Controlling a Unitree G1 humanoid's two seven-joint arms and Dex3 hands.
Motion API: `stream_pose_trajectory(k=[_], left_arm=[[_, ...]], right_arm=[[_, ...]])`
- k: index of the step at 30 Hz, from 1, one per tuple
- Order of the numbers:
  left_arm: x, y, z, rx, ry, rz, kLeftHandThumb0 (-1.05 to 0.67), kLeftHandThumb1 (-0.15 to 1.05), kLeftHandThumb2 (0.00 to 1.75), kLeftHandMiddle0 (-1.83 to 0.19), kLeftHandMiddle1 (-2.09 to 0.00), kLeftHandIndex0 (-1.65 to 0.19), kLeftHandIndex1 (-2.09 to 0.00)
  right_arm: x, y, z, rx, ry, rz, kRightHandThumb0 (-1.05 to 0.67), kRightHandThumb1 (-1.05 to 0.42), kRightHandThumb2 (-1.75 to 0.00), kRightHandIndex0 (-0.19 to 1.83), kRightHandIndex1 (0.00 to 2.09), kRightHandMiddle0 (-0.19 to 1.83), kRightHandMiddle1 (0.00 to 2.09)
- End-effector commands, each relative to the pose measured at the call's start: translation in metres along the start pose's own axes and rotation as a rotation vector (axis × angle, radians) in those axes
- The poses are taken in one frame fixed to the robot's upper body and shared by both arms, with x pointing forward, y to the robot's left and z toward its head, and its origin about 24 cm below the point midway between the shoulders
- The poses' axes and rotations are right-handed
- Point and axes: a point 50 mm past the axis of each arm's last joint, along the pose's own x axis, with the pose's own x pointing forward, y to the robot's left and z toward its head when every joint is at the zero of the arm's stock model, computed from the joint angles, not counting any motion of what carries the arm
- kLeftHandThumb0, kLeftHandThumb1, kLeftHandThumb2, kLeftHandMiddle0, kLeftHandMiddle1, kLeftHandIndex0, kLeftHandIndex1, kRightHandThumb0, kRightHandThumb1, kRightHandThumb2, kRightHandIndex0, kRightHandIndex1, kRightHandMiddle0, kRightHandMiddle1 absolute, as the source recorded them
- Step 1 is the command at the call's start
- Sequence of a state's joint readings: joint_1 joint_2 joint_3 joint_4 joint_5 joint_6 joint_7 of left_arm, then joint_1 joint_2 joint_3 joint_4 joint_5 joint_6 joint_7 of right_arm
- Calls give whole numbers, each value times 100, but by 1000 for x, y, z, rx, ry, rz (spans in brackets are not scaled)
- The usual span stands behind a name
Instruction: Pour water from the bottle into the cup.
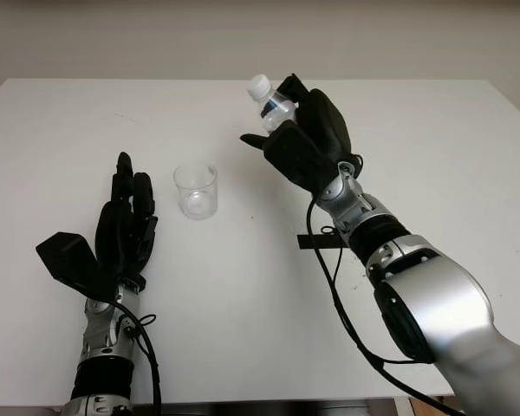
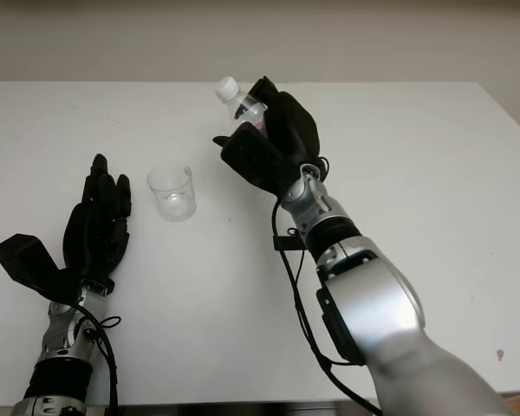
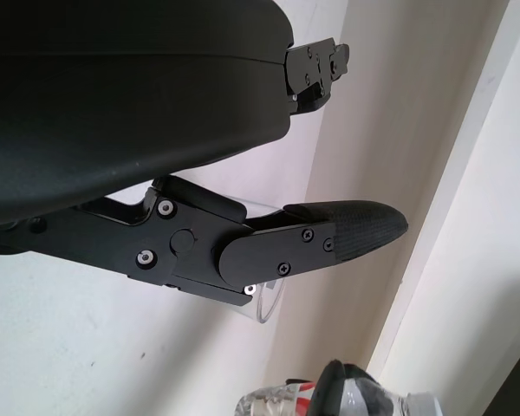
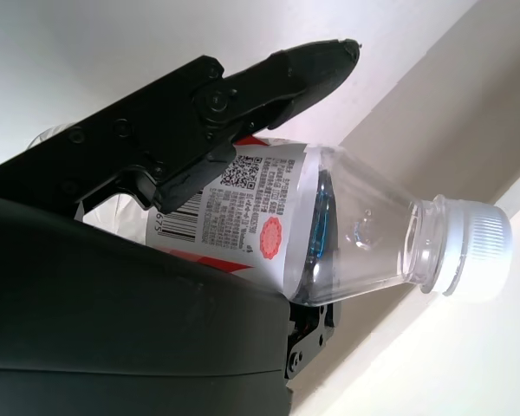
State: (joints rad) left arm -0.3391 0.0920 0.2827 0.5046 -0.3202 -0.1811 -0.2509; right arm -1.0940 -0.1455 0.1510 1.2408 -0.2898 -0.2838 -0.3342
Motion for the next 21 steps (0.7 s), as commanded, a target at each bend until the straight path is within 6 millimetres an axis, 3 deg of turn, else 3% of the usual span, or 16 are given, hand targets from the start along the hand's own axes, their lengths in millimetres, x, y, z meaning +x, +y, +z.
stream_pose_trajectory(k=[1, 5, 11, 21], left_arm=[[-15, 7, -23, -22, 96, 35, -70, 105, 53, 16, -5, 19, -5], [-16, 6, -23, -11, 100, 31, -70, 105, 54, 16, -5, 18, -5], [-16, 4, -24, -20, 101, 25, -69, 105, 56, 17, -5, 19, -5], [-15, 2, -24, -11, 108, 13, -70, 105, 58, 16, -6, 18, -5]], right_arm=[[3, -9, 2, 107, 5, -7, -36, -105, -34, 128, 209, 100, 209], [2, -18, -5, 287, 32, 26, -37, -105, -36, 119, 209, 94, 209], [-9, -33, -18, 417, 38, 33, -39, -105, -37, 115, 209, 78, 209], [-52, -49, -30, 552, 95, 46, -36, -105, -37, 135, 209, 90, 209]])
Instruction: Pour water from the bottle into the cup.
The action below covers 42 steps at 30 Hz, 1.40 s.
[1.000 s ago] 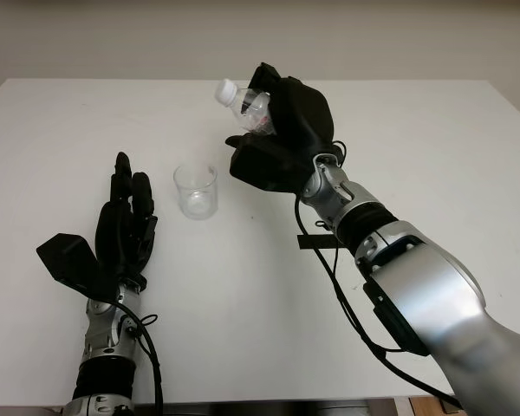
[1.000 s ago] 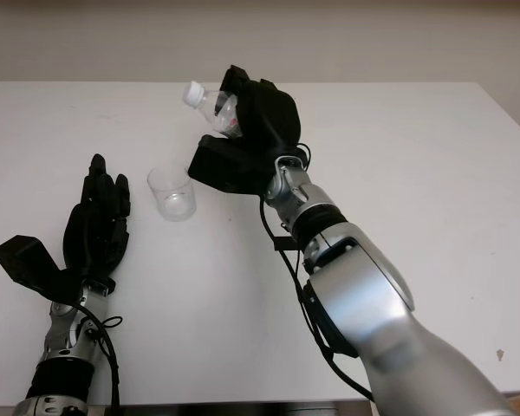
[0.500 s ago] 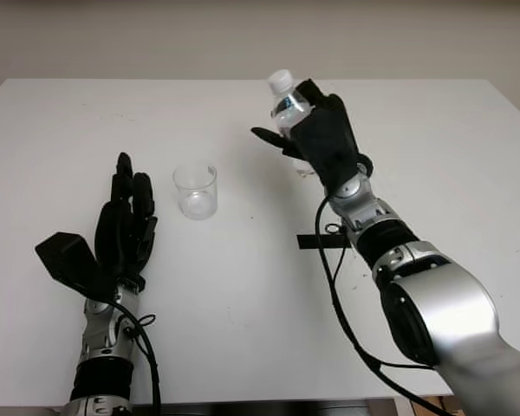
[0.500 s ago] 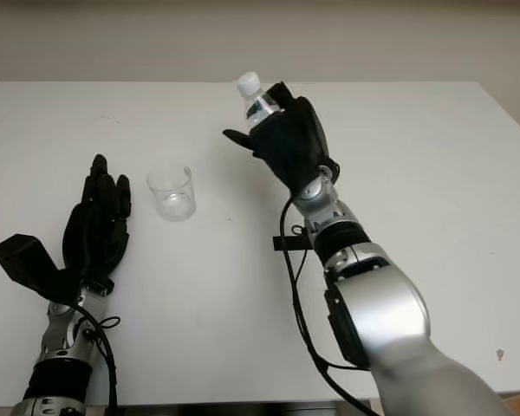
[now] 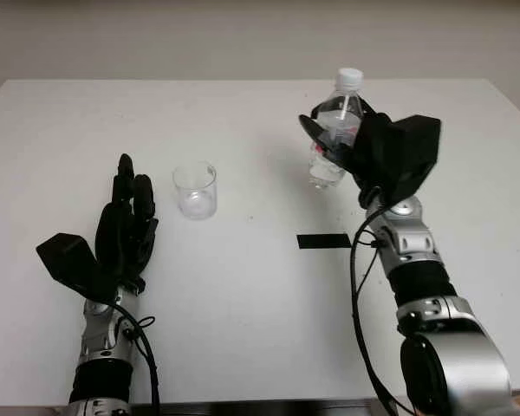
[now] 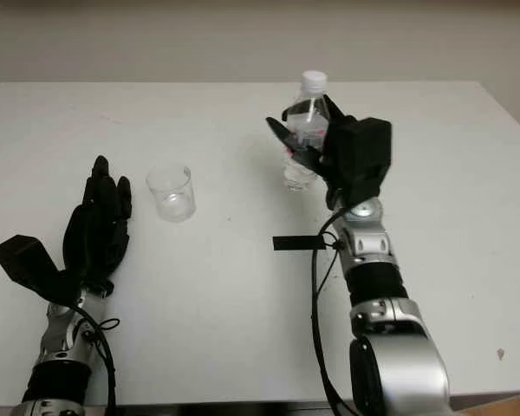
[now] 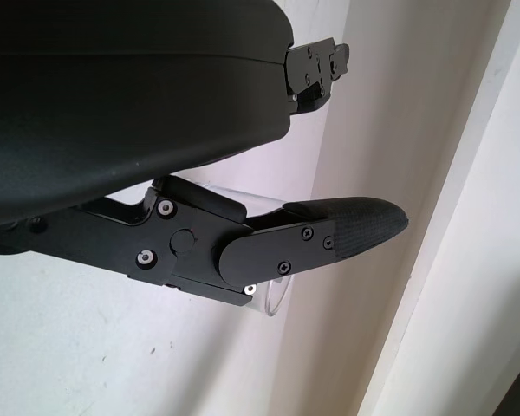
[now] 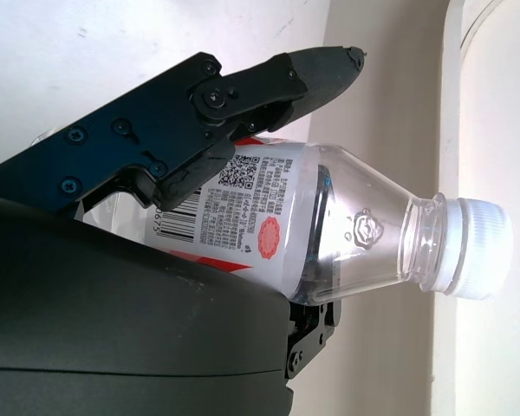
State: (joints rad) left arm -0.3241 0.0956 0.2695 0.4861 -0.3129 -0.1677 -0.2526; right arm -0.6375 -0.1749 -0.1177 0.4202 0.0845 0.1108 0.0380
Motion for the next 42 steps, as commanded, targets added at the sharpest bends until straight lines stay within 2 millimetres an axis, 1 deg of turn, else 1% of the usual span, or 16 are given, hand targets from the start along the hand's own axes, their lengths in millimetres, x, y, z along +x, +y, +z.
stream_pose_trajectory(k=[1, 8, 12, 16, 17, 20, 27, 32, 36, 42], left_arm=[[-12, 2, -23, -28, 94, 24, -70, 105, 58, 16, -6, 18, -6], [-14, 4, -21, -28, 92, 21, -70, 105, 56, 17, -5, 18, -5], [-14, 4, -20, -21, 94, 25, -69, 105, 57, 15, -6, 17, -6], [-15, 5, -19, -22, 97, 30, -70, 105, 57, 15, -6, 17, -6], [-15, 5, -20, -28, 97, 34, -70, 105, 56, 14, -6, 16, -6], [-17, 6, -20, -32, 97, 35, -70, 105, 53, 15, -5, 17, -5], [-19, 7, -19, -17, 94, 34, -70, 105, 55, 16, -5, 18, -5], [-19, 7, -19, -19, 97, 32, -71, 105, 54, 16, -5, 18, -5], [-19, 8, -19, -24, 98, 38, -70, 105, 53, 15, -6, 17, -6], [-20, 9, -19, -10, 97, 40, -70, 105, 54, 15, -6, 17, -6]], right_arm=[[-8, 1, 7, 7, -18, 12, -36, -105, -36, 135, 209, 90, 209], [-36, -3, -1, 40, 54, 64, -37, -105, -40, 139, 209, 91, 209], [-44, -5, -3, 14, 81, 72, -40, -105, -39, 141, 209, 94, 209], [-49, -3, -3, 36, 95, 83, -39, -105, -39, 136, 209, 90, 209], [-50, -2, -3, 41, 99, 87, -39, -105, -39, 134, 209, 87, 209], [-51, 1, -3, 24, 107, 109, -39, -105, -41, 132, 209, 83, 209], [-49, 6, -7, 6, 119, 120, -37, -105, -44, 133, 209, 83, 209], [-46, 8, -13, 21, 133, 121, -39, -105, -44, 134, 209, 86, 209], [-42, 10, -16, 24, 135, 108, -39, -105, -44, 142, 209, 93, 209], [-39, 10, -21, 18, 148, 109, -39, -105, -43, 143, 209, 94, 209]])
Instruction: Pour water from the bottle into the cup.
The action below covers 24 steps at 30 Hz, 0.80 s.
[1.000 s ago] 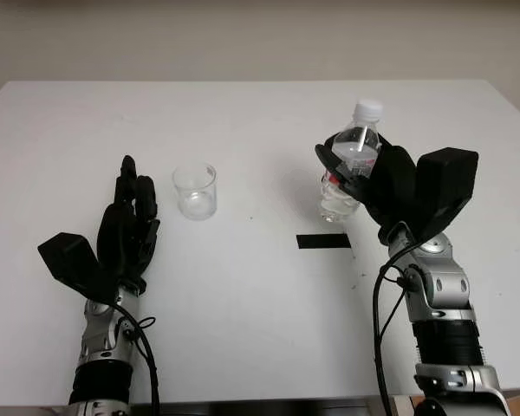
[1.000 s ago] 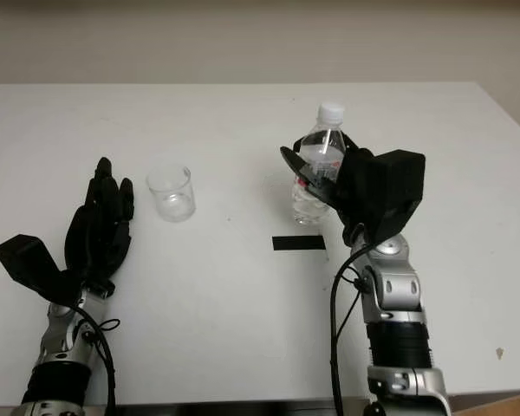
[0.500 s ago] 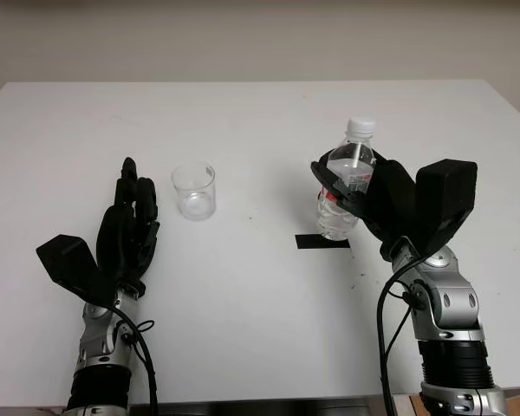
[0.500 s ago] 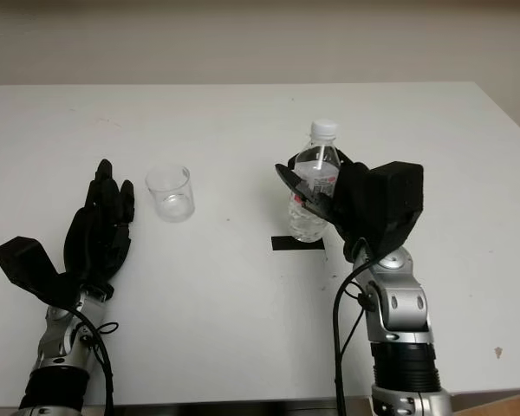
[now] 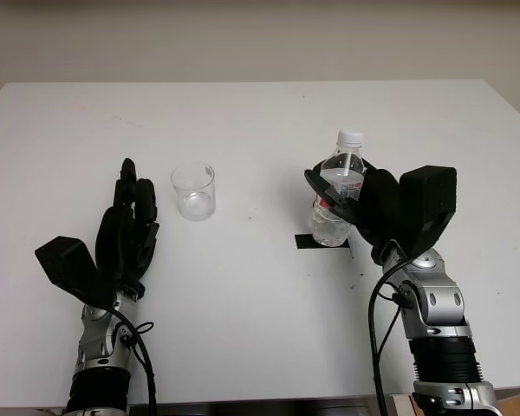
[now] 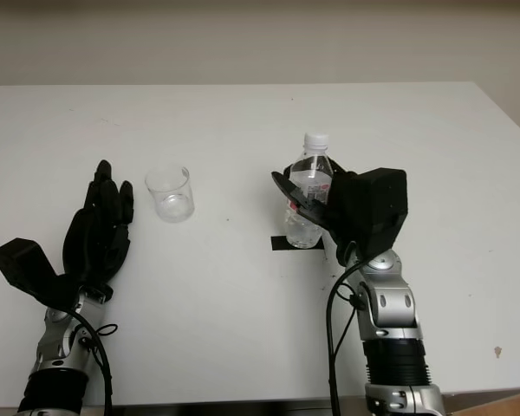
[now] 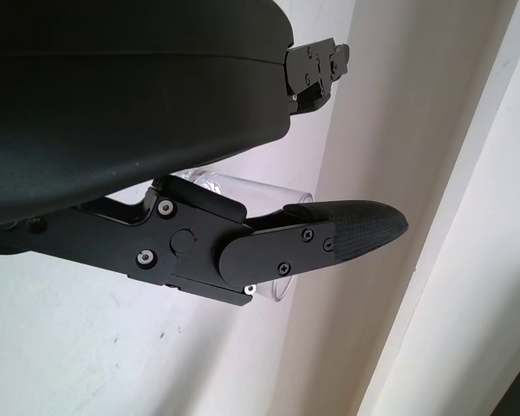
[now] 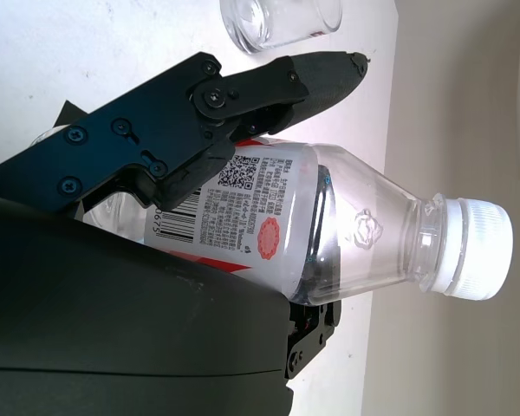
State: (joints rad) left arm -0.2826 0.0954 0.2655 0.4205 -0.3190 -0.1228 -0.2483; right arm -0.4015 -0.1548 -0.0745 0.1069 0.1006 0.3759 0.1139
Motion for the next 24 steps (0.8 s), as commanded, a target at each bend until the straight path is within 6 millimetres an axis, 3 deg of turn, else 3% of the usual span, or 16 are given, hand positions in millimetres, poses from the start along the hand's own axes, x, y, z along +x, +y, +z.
stream_pose_trajectory(k=[1, 24], left_arm=[[-13, 8, -19, -5, 80, 36, -70, 105, 54, 15, -6, 17, -6], [-14, 10, -19, -12, 83, 33, -70, 105, 53, 15, -5, 17, -5]], right_arm=[[4, 2, 9, 0, -39, 12, -39, -105, -43, 143, 209, 95, 209], [3, 1, -5, -42, -50, 62, -42, -105, -44, 139, 209, 94, 209]])
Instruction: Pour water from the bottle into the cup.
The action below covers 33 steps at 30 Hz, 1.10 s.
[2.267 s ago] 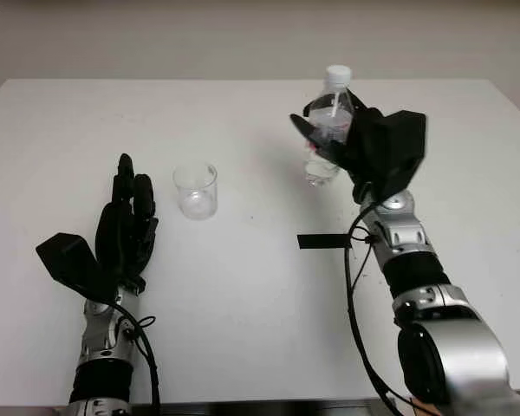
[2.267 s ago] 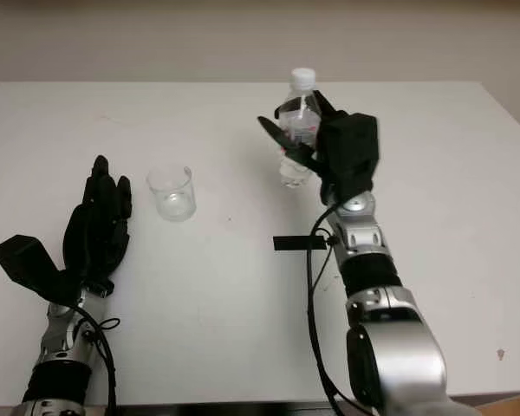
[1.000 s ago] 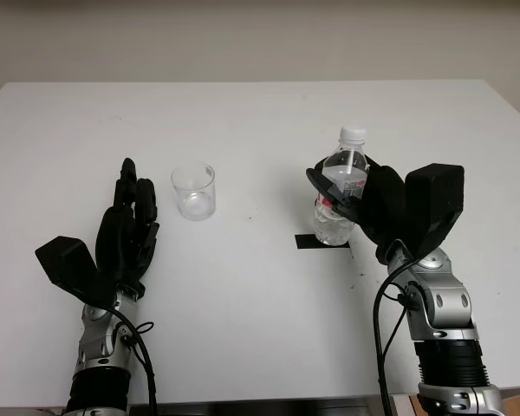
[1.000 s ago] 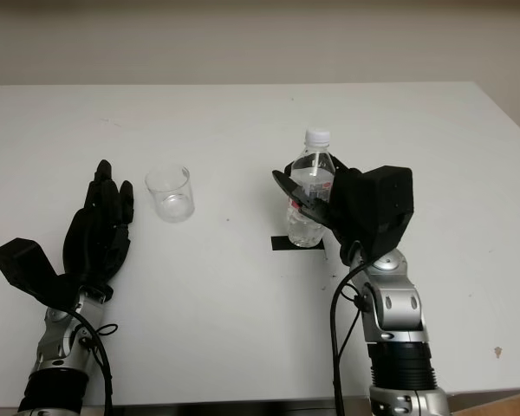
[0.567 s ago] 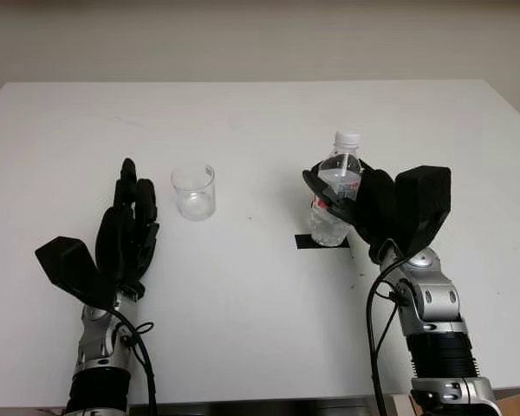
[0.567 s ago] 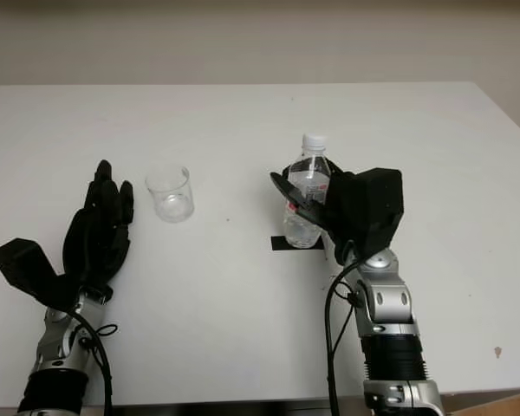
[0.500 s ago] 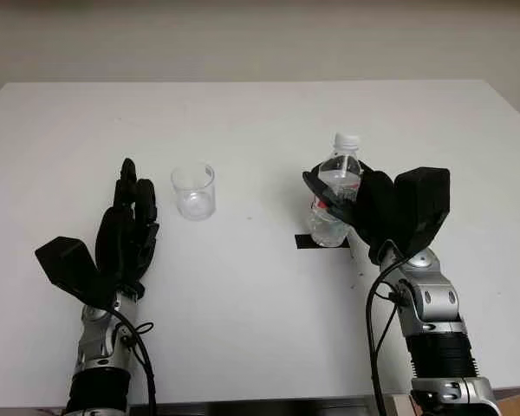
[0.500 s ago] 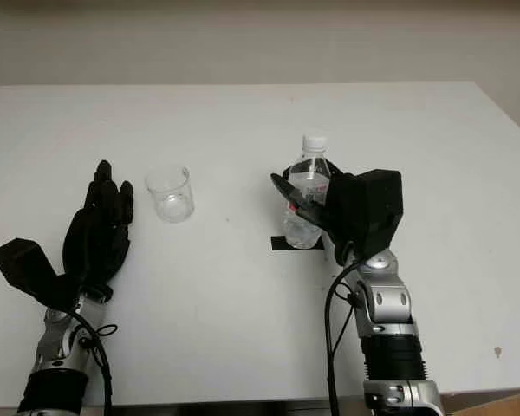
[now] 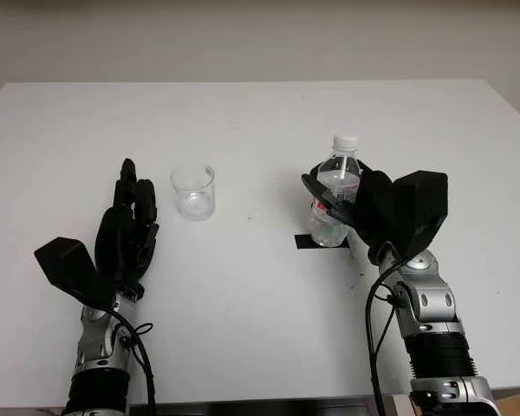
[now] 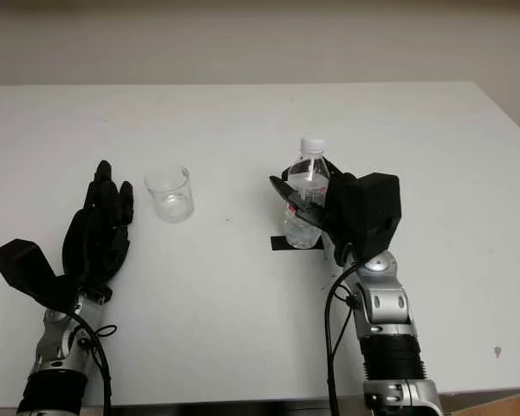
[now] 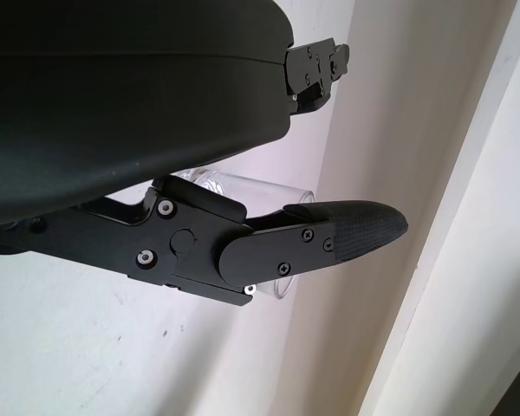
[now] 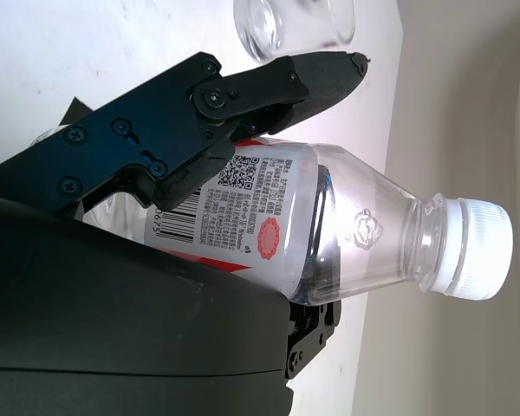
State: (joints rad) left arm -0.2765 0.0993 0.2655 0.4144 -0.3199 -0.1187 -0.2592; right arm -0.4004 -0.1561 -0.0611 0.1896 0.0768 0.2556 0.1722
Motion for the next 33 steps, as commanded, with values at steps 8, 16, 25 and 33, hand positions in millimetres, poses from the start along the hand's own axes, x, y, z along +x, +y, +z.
stream_pose_trajectory(k=[8, 16, 25, 33], left_arm=[[-15, 10, -19, -18, 78, 41, -70, 105, 53, 15, -5, 17, -5], [-16, 12, -20, -26, 78, 46, -69, 105, 53, 15, -5, 18, -5], [-15, 14, -18, -13, 80, 44, -69, 105, 53, 14, -6, 17, -6], [-14, 15, -16, -6, 81, 44, -69, 105, 53, 13, -6, 17, -6]], right_arm=[[-3, -1, -2, -26, -11, 76, -49, -105, -34, 96, 209, 56, 209], [-5, -1, -8, -58, -43, 105, -63, -105, -14, 17, 209, 2, 209], [-8, -3, -15, -45, -52, 91, -64, -105, -10, -17, 209, -15, 209], [-13, -5, -19, -90, -36, 99, -71, -98, -5, -19, 110, -19, 131]])
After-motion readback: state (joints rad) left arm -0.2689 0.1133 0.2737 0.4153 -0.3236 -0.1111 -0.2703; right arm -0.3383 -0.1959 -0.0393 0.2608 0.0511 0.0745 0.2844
